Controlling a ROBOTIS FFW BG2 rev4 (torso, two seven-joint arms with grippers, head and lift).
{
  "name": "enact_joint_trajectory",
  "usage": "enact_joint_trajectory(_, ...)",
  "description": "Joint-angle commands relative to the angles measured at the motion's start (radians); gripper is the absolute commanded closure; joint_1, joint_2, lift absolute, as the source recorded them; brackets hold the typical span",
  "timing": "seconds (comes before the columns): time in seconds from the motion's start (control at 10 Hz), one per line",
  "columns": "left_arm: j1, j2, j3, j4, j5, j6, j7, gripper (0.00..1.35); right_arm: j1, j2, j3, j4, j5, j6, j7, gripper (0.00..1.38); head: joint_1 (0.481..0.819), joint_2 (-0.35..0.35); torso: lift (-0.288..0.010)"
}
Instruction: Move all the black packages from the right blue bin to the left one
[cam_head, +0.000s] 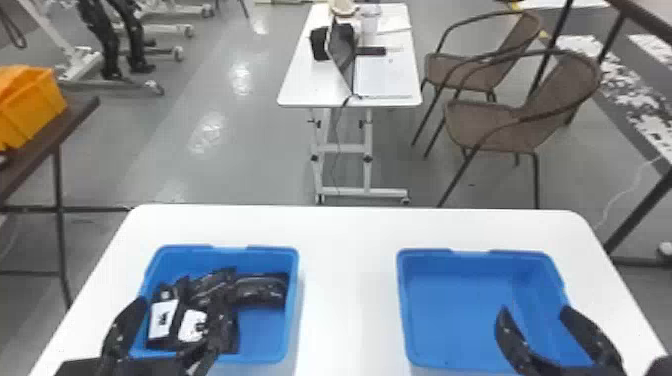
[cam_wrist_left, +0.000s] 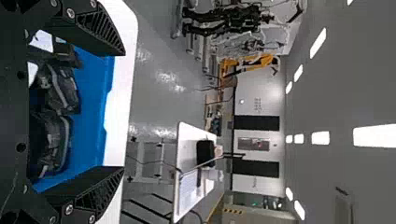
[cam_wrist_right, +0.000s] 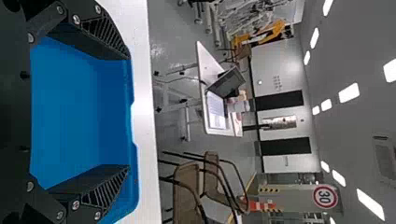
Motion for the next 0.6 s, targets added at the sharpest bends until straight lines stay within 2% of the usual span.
enact_joint_trajectory(0.0,0.032,0.035,0.01,-0.034,-0.113,0.052,-0.064,0.16,0.086,0.002,0.004,-0.072,0.102,0.036,0.0,0.21,0.695,0.053,-0.039)
enact_joint_trajectory(0.1,0.058,0.038,0.036,-0.04,-0.132,0.063,-0.083,0.16,0.1,0.002,0.004,-0.095,0.154,0.054,0.002,0.21,0.695,0.042,-0.039)
enact_joint_trajectory(0.2,0.072,0.025,0.034,-0.04,-0.138,0.056,-0.075,0.16,0.1,0.002,0.004,-0.091,0.148,0.056,0.002,0.21,0.695,0.045,-0.039)
enact_joint_trajectory(0.4,0.075,-0.035,0.031,-0.04,-0.153,0.033,-0.075,0.16,0.112,0.002,0.004,-0.091,0.152,0.054,0.002,0.2,0.695,0.056,-0.039)
enact_joint_trajectory(0.5,0.077,-0.046,0.033,-0.038,-0.156,0.032,-0.077,0.16,0.112,0.002,0.004,-0.086,0.157,0.048,0.002,0.21,0.695,0.055,-0.039)
